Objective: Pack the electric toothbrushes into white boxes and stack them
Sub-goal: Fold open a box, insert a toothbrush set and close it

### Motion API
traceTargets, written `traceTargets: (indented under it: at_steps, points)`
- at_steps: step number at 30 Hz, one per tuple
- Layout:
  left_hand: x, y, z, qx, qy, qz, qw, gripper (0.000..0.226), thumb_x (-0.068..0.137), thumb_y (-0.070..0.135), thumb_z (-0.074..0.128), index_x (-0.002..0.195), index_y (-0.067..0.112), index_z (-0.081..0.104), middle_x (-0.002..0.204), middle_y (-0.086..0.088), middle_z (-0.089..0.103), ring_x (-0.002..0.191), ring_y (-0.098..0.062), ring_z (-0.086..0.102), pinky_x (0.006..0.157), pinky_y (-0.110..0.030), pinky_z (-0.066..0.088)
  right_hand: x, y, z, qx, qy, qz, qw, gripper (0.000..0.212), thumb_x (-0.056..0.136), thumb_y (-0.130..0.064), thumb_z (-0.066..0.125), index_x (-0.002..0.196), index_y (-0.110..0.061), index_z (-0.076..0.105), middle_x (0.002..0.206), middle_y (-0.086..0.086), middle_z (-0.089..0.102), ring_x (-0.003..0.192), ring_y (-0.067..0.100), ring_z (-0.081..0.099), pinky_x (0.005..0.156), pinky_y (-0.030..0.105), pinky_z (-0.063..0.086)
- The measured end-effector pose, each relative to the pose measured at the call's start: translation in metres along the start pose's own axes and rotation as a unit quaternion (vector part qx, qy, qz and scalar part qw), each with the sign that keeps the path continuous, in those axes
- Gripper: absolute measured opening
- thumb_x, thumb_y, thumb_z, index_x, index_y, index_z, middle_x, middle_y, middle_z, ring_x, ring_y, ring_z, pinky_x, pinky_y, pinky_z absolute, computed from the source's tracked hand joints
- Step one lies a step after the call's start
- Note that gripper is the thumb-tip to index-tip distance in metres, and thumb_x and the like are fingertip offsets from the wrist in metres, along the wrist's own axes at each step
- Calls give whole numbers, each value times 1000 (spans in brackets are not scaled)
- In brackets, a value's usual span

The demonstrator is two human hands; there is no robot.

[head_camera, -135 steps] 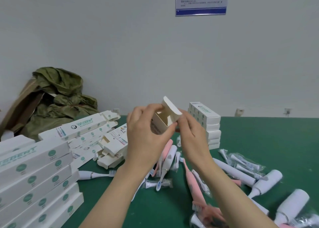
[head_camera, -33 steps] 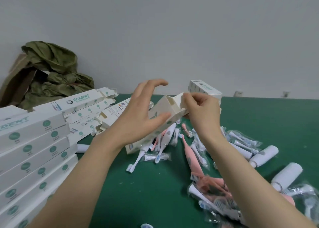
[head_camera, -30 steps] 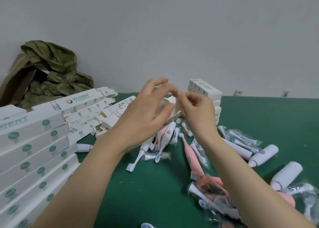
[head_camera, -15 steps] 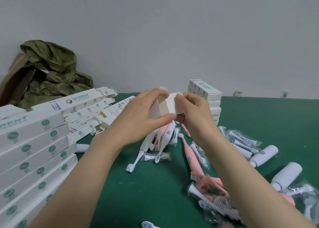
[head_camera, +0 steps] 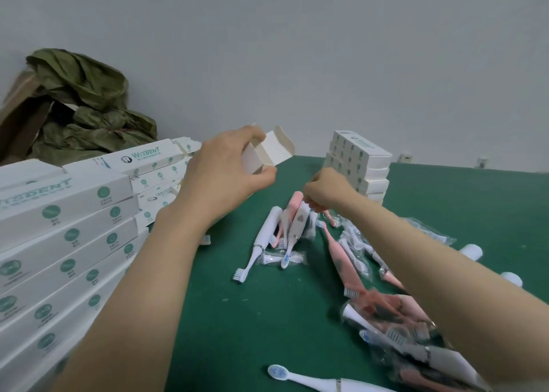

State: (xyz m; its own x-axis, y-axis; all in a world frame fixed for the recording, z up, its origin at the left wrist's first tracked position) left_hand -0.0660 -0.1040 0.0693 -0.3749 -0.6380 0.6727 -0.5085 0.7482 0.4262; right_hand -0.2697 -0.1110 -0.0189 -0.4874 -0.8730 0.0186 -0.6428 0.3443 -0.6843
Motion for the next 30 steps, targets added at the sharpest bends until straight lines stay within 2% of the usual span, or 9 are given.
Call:
traceTargets:
  at_steps: [3,6,9,14,19,22,26,28,30]
  points:
    - [-1,-8,-2,-12,0,-6,1000,43,76,35,66,117,29,58,76,23,44,80,-15,44,69,-29,37,22,4,22,-160,-16,29,987,20,92,-10,41,74,-5,49,70,5,51,51,15,41,45,21,35]
    - [1,-12,-3,-22,-1,-8,1000,43,75,36,66,117,30,59,76,23,44,81,-13,43,70,-28,34,39,7,43,-218,-26,46,974,24,96,-29,45,104,-8,56,99,6,59,75,19,53,60,25,40]
    - [3,-13,-2,-20,-9,-4,1000,44,75,37,66,118,31,58,80,17,46,82,-14,44,69,-28,33,45,10,54,-264,-11,75,961,31,93,-35,49,110,-12,59,111,2,63,97,22,62,77,27,46]
    - [5,-17,-1,-25,-10,-3,1000,42,75,36,67,115,30,58,74,20,44,78,-14,42,67,-28,31,47,0,65,-322,3,54,945,24,93,-23,44,110,-13,59,110,3,60,83,21,49,65,27,36]
    - [4,-20,0,-26,-16,-3,1000,41,74,37,66,114,31,58,75,19,47,74,-8,46,62,-26,33,47,2,63,-212,-29,74,974,15,93,-25,43,97,-13,52,96,3,59,81,23,55,65,26,39]
    - [4,-22,4,-21,-25,-4,999,40,75,36,66,113,31,58,78,18,50,75,-4,47,62,-22,34,39,-19,44,-90,-1,35,995,24,95,-32,42,94,-9,50,76,3,49,65,17,50,57,27,39]
    - [0,-22,21,16,-76,-5,997,39,76,38,65,114,34,56,99,5,58,87,-16,50,72,-33,42,4,-56,-3,-40,61,-66,995,28,96,-30,44,82,-6,53,78,8,59,58,19,54,51,26,42]
    - [-2,-23,29,36,-103,-12,994,41,75,40,64,116,35,55,103,4,57,89,-17,50,69,-30,38,-24,-66,-33,25,97,-125,987,28,94,-28,48,86,-3,57,81,10,67,69,24,66,56,30,50]
    - [-4,-24,35,48,-116,-22,992,42,75,40,64,116,35,54,103,4,55,89,-16,49,67,-29,34,-54,-63,-69,119,160,-169,965,25,92,-28,52,95,-4,59,87,8,69,81,23,69,72,39,57]
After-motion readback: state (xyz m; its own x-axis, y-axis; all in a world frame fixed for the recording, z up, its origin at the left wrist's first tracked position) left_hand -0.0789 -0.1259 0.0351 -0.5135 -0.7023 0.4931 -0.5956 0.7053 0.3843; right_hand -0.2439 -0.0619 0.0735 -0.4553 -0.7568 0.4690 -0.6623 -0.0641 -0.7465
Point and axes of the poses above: each hand's wrist, its own x-axis towards the middle knuckle, its own z-axis out of the palm, y = z × x, the point moved 9 cm from there along x, towards the middle knuckle
